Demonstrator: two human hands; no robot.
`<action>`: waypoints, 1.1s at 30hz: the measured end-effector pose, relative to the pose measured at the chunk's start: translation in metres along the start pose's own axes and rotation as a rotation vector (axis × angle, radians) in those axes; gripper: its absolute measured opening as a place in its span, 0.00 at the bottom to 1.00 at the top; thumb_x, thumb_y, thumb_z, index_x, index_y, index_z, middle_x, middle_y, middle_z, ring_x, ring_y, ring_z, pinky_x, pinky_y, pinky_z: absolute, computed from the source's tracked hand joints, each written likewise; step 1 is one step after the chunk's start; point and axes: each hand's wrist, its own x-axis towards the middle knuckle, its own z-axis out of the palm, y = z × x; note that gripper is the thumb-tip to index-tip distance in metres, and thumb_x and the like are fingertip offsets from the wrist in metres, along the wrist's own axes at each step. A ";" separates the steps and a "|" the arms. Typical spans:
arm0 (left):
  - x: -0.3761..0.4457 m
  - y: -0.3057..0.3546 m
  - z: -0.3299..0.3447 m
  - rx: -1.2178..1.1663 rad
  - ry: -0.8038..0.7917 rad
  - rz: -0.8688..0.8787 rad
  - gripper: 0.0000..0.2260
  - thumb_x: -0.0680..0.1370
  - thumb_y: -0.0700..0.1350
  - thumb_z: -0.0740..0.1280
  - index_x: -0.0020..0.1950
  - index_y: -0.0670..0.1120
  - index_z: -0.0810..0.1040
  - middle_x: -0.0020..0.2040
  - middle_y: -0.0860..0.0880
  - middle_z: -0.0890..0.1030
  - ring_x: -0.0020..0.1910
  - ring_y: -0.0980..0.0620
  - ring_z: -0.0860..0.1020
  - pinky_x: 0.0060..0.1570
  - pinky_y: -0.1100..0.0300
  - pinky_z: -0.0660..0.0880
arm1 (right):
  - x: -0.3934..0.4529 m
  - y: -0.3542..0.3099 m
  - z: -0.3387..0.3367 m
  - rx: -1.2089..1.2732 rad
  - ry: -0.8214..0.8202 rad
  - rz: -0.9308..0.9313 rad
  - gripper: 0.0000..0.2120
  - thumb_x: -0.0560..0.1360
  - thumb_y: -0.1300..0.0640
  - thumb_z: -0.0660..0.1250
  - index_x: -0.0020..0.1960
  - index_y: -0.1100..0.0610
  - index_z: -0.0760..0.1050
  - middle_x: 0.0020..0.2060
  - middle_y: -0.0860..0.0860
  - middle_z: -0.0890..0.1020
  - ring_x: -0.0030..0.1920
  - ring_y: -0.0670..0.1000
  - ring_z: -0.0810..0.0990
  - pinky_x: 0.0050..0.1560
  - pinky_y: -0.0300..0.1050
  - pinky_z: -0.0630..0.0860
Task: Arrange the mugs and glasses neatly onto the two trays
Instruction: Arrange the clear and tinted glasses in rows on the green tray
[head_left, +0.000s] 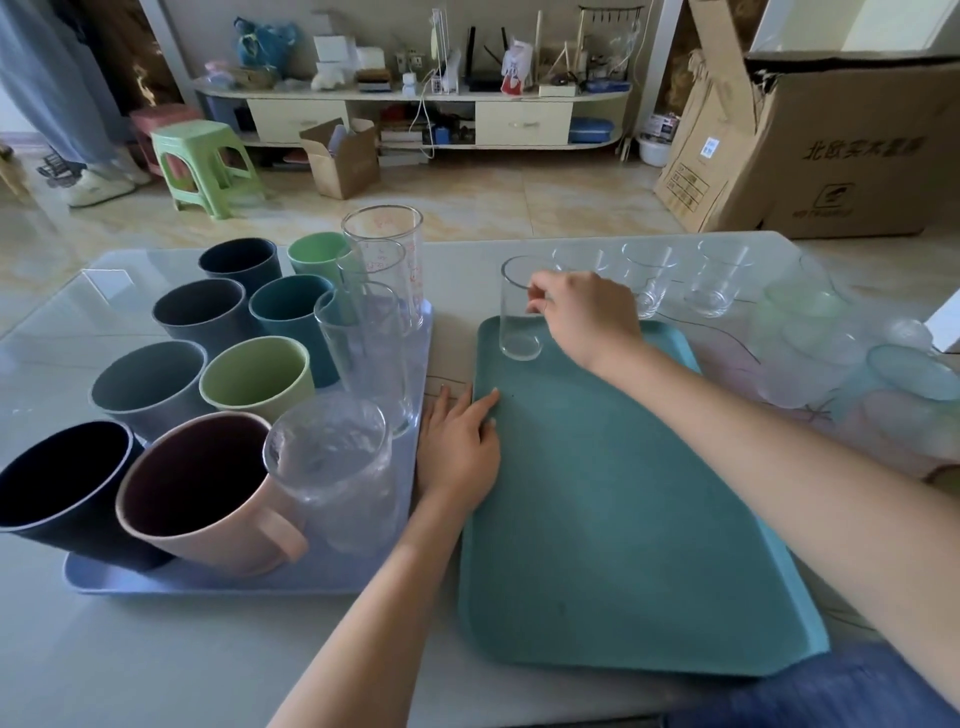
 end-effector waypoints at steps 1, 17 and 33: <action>0.000 0.000 0.000 0.000 -0.001 0.000 0.20 0.81 0.43 0.55 0.72 0.55 0.66 0.76 0.52 0.62 0.77 0.48 0.53 0.73 0.59 0.48 | -0.001 0.000 0.002 -0.004 -0.012 0.001 0.07 0.79 0.54 0.60 0.49 0.55 0.76 0.46 0.53 0.83 0.45 0.57 0.80 0.38 0.43 0.67; 0.000 0.000 -0.001 -0.029 0.005 -0.011 0.19 0.81 0.44 0.55 0.72 0.55 0.67 0.76 0.52 0.62 0.77 0.49 0.52 0.73 0.60 0.48 | 0.030 0.000 -0.014 0.161 -0.191 0.053 0.15 0.78 0.48 0.54 0.56 0.50 0.76 0.41 0.48 0.80 0.47 0.55 0.77 0.43 0.45 0.68; -0.001 0.002 -0.001 -0.046 0.006 -0.017 0.19 0.80 0.44 0.56 0.71 0.55 0.68 0.76 0.53 0.62 0.77 0.51 0.52 0.74 0.60 0.49 | 0.046 0.063 0.033 0.032 -0.117 0.318 0.06 0.78 0.63 0.58 0.51 0.57 0.72 0.50 0.58 0.81 0.43 0.58 0.73 0.41 0.45 0.67</action>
